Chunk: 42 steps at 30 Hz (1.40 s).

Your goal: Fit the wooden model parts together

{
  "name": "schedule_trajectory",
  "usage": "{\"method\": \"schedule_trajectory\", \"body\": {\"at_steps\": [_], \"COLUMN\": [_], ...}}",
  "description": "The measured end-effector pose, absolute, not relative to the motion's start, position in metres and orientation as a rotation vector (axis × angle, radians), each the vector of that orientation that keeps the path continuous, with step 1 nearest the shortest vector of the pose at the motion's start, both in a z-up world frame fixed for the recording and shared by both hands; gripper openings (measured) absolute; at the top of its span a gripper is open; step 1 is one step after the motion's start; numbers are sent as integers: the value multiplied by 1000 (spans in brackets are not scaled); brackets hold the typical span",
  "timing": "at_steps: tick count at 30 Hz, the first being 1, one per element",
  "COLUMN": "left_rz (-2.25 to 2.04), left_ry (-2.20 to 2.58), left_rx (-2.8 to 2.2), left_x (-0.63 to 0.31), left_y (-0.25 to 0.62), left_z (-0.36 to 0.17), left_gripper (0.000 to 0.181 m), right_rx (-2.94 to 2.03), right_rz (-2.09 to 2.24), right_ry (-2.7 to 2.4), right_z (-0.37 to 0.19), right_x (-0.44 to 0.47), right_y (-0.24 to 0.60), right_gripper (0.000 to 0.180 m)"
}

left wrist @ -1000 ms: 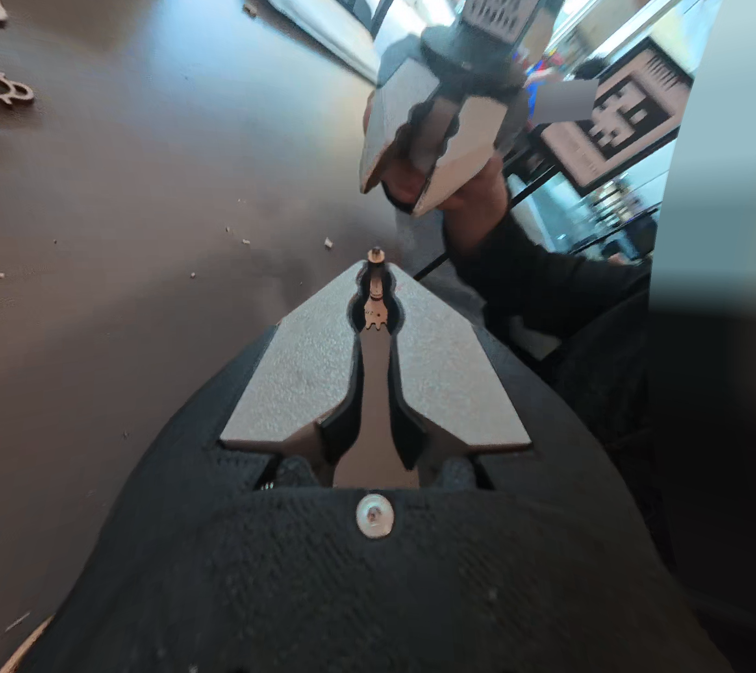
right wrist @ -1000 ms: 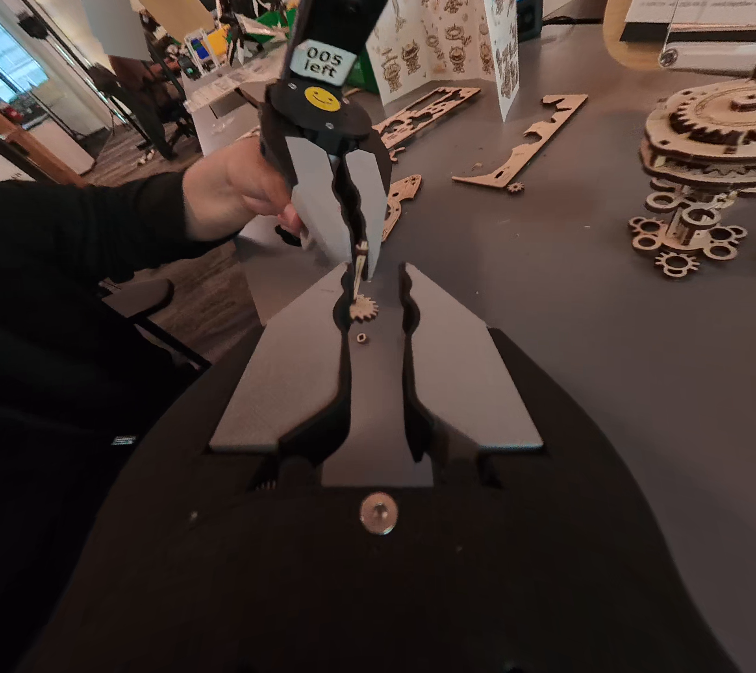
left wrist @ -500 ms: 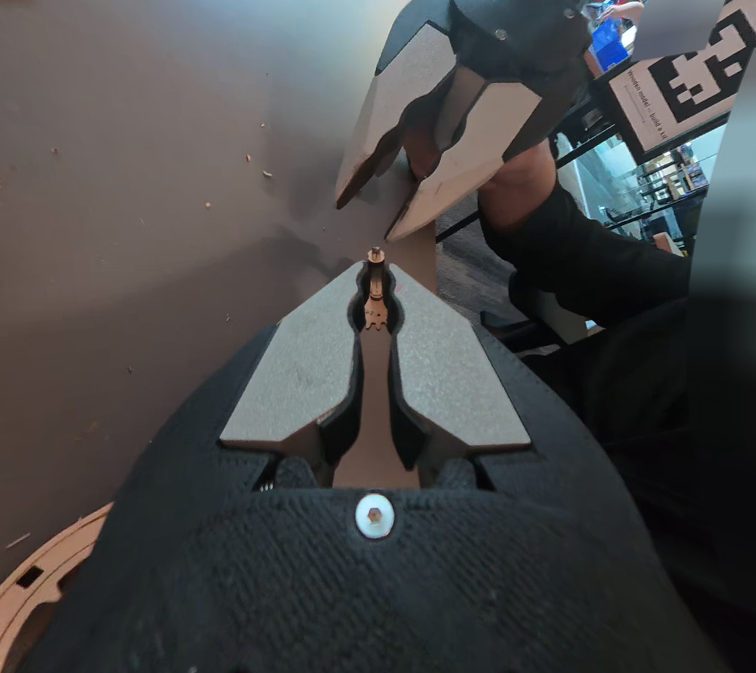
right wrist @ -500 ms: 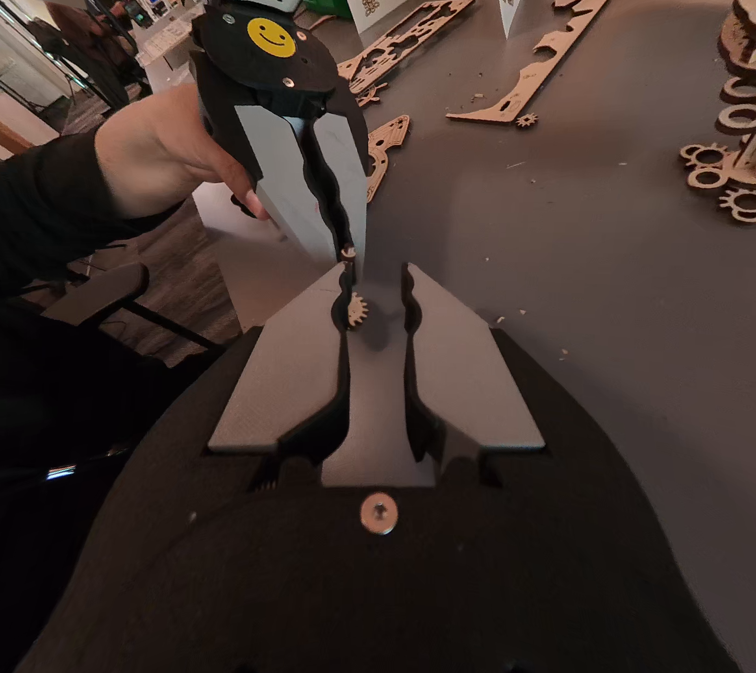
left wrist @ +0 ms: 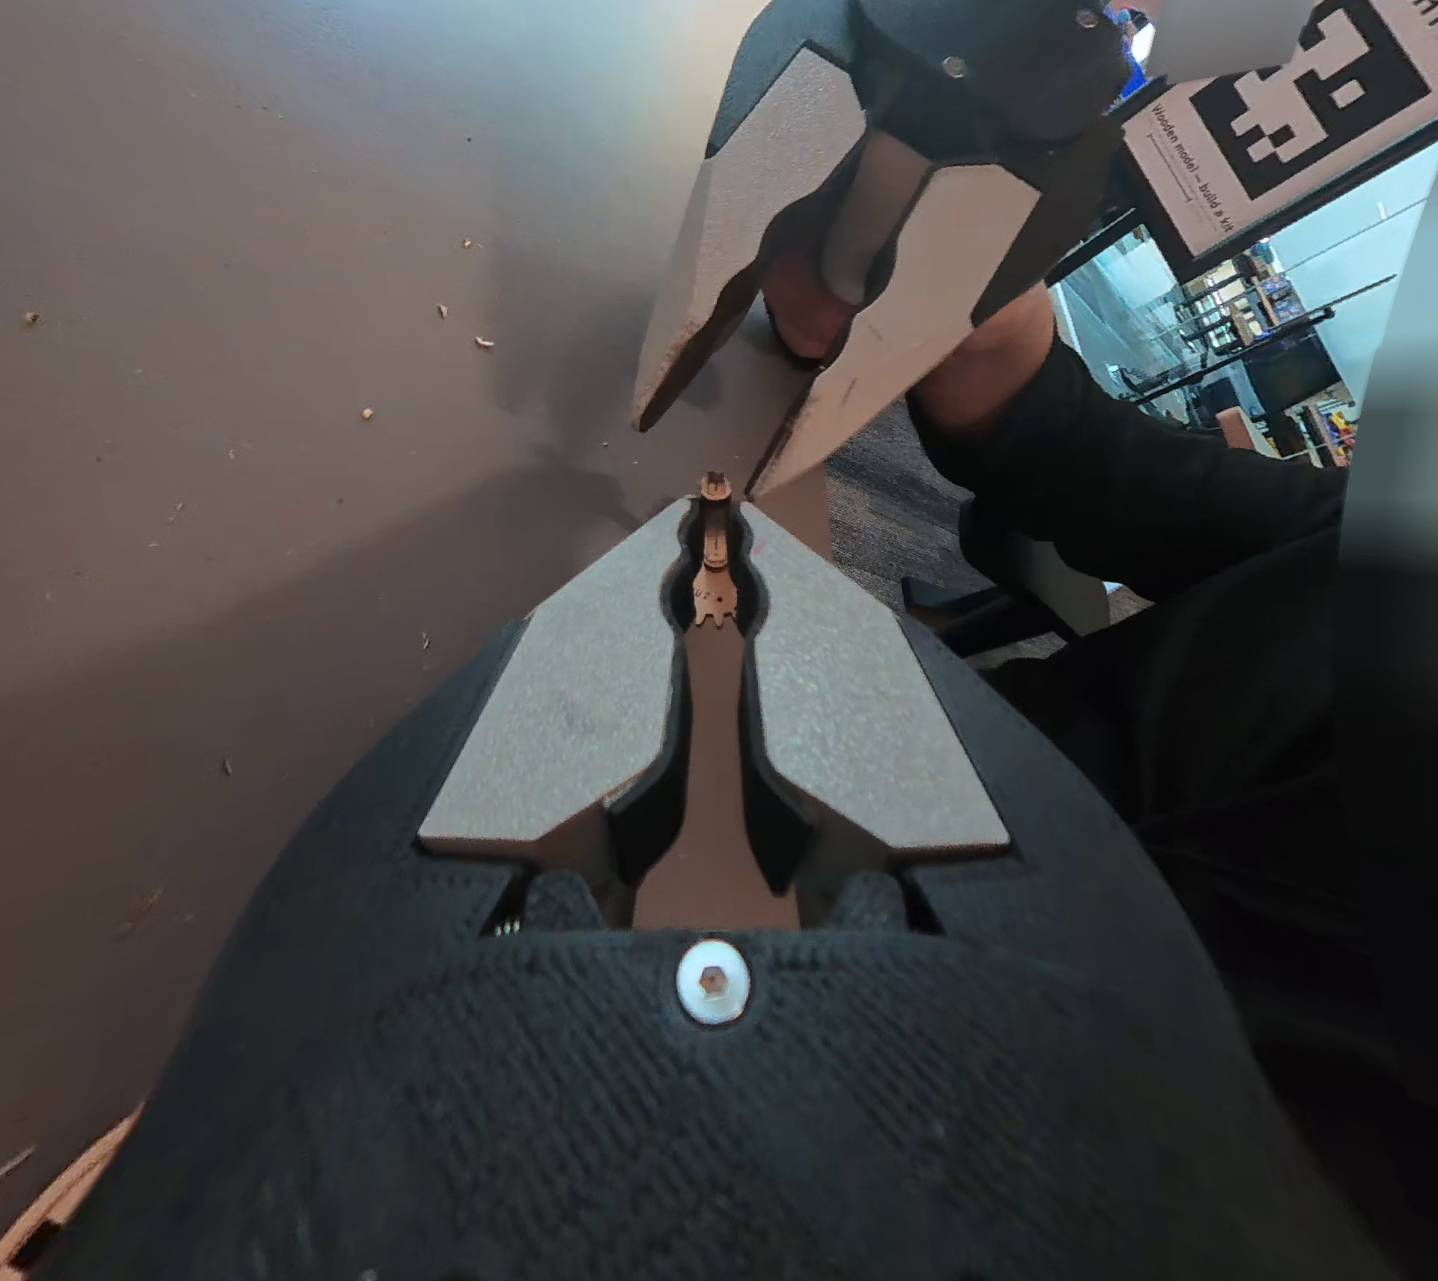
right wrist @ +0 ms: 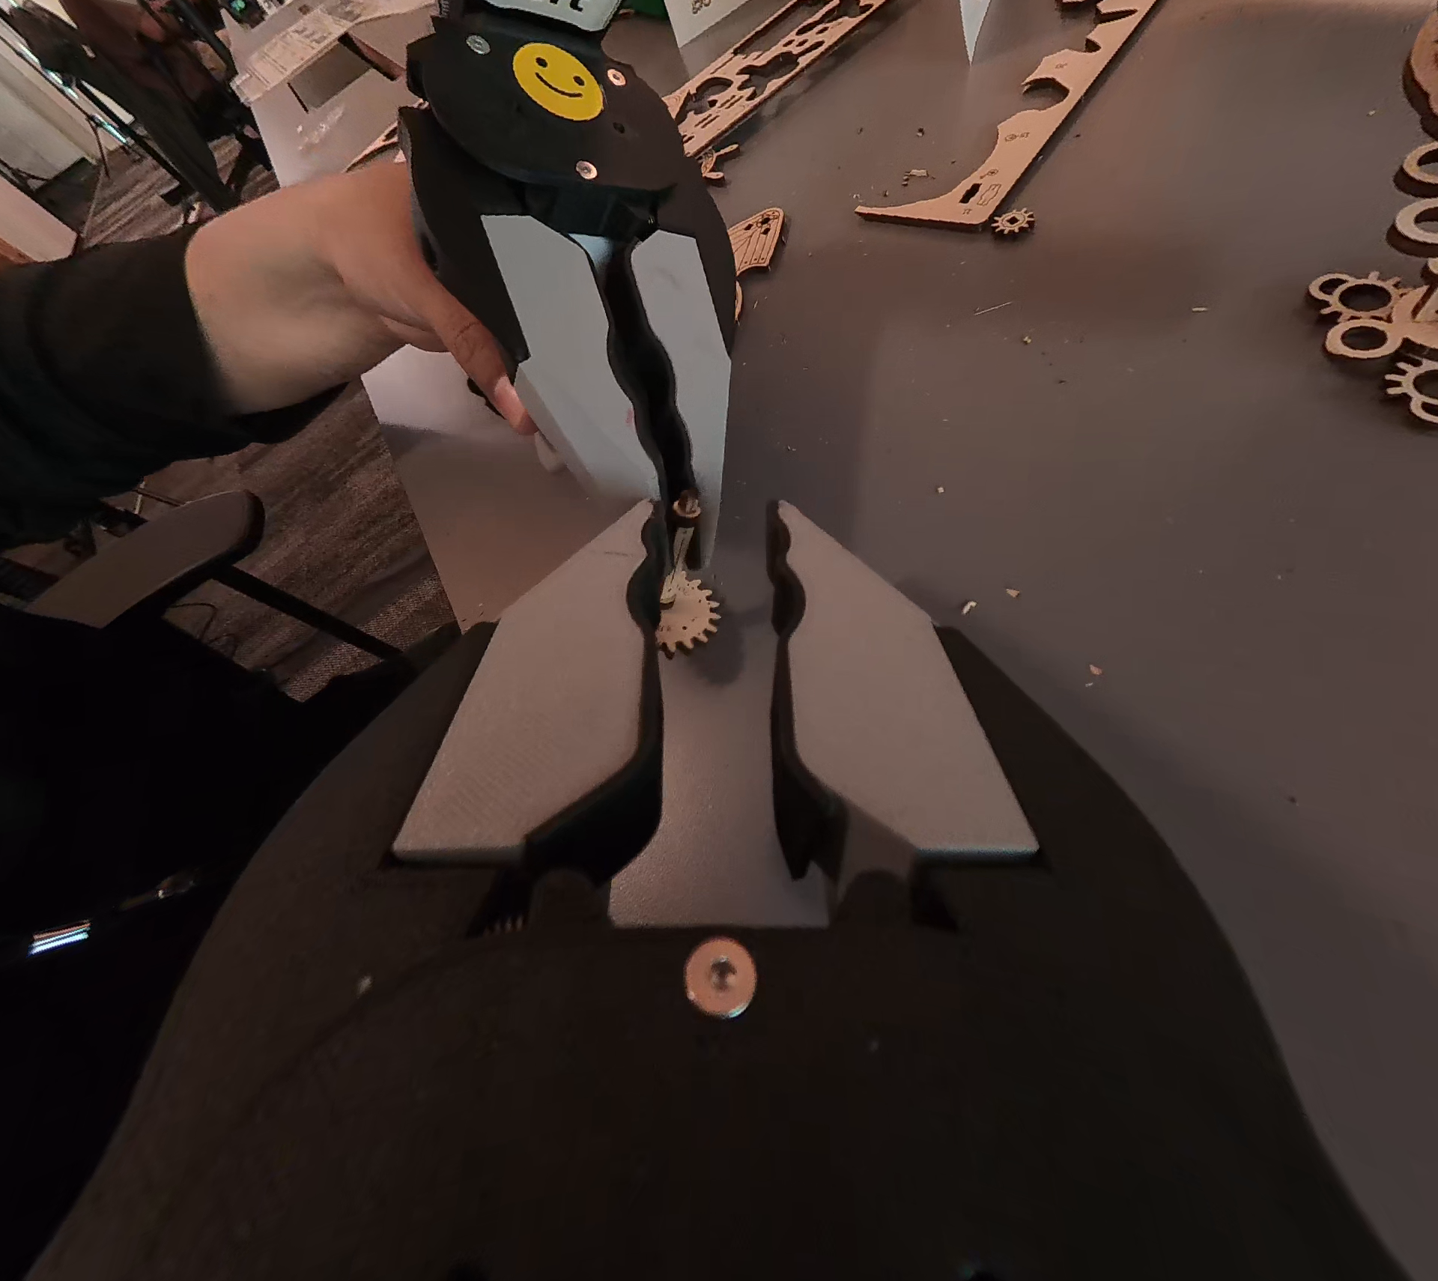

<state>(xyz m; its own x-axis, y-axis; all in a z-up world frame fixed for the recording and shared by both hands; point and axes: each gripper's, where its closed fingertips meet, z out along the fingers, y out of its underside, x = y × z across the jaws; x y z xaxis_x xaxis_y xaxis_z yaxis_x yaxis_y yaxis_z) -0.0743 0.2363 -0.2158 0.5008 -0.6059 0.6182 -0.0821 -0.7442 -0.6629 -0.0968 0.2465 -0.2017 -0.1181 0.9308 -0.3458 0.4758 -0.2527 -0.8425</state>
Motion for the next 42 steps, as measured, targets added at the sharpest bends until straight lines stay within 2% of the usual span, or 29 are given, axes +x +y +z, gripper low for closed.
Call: {"method": "schedule_trajectory", "body": {"at_steps": [10, 42], "left_rz": [-1117, -1185], "left_ry": [778, 903], "left_rx": [-2160, -2146], "left_x": [-71, -73], "left_y": [233, 234], "left_z": [-217, -219], "left_gripper": [3, 3], "right_rx": [-1712, -1738], "right_rz": [1349, 1306], "right_ry": [-1553, -1547], "right_z": [-202, -204], "right_x": [-97, -96], "right_y": [247, 245], "right_gripper": [23, 22]}}
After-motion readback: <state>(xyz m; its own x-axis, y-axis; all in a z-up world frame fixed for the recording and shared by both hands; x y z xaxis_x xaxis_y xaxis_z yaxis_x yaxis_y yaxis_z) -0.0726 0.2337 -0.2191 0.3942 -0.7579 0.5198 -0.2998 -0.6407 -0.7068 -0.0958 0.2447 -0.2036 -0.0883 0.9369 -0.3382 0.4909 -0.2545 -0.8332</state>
